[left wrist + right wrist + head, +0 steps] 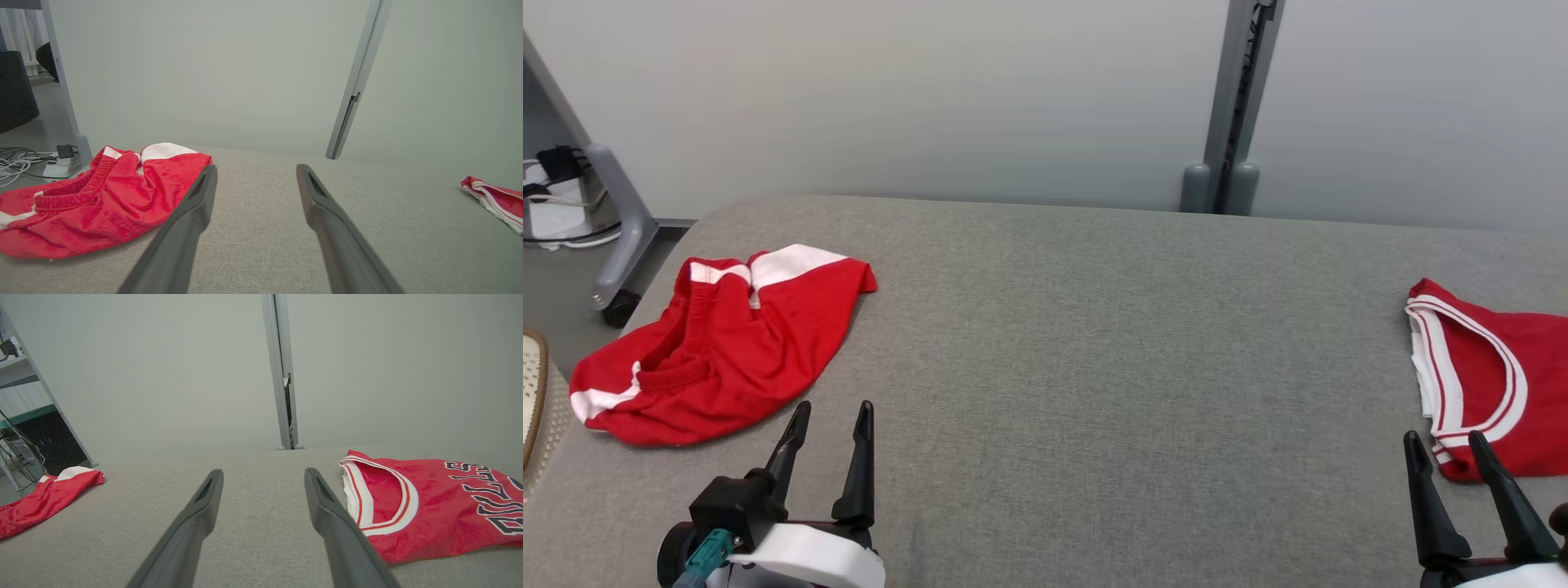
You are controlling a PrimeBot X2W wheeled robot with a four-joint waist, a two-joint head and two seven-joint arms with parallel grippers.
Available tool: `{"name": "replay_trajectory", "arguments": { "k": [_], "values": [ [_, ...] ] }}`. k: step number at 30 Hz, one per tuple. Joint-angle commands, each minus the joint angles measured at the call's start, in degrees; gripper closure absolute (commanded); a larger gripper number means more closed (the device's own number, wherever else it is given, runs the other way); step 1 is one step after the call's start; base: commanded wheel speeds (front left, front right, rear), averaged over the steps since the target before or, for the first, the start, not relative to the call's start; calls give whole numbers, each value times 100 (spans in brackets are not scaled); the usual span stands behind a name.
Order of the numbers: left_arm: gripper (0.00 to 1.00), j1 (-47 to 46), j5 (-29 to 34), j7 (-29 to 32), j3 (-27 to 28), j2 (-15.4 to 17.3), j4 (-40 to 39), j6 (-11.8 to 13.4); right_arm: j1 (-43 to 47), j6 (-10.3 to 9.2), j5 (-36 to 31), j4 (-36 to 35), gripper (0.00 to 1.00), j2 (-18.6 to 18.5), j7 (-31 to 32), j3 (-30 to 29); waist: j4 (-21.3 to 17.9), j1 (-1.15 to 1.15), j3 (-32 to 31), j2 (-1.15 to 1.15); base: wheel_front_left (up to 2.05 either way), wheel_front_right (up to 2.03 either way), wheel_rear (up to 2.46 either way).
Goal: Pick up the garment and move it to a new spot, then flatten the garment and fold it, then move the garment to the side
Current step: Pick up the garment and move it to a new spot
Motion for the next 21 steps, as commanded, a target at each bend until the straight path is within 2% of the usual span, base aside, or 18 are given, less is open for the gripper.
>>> {"name": "replay_trajectory", "arguments": {
  "k": [1,15,21],
  "values": [
    [0,-71,28,-24,28,34,8,11,-58,11,-16,-15,0,-22,15,0,155,0,3,0,0,0,0],
    [0,-101,-20,52,109,102,-41,187,-303,11,60,58,0,-38,18,408,1385,0,94,0,0,0,0],
    [0,-25,-78,71,151,111,-83,244,-390,11,77,129,0,-73,12,564,1799,0,102,0,0,0,0]
  ]
}}
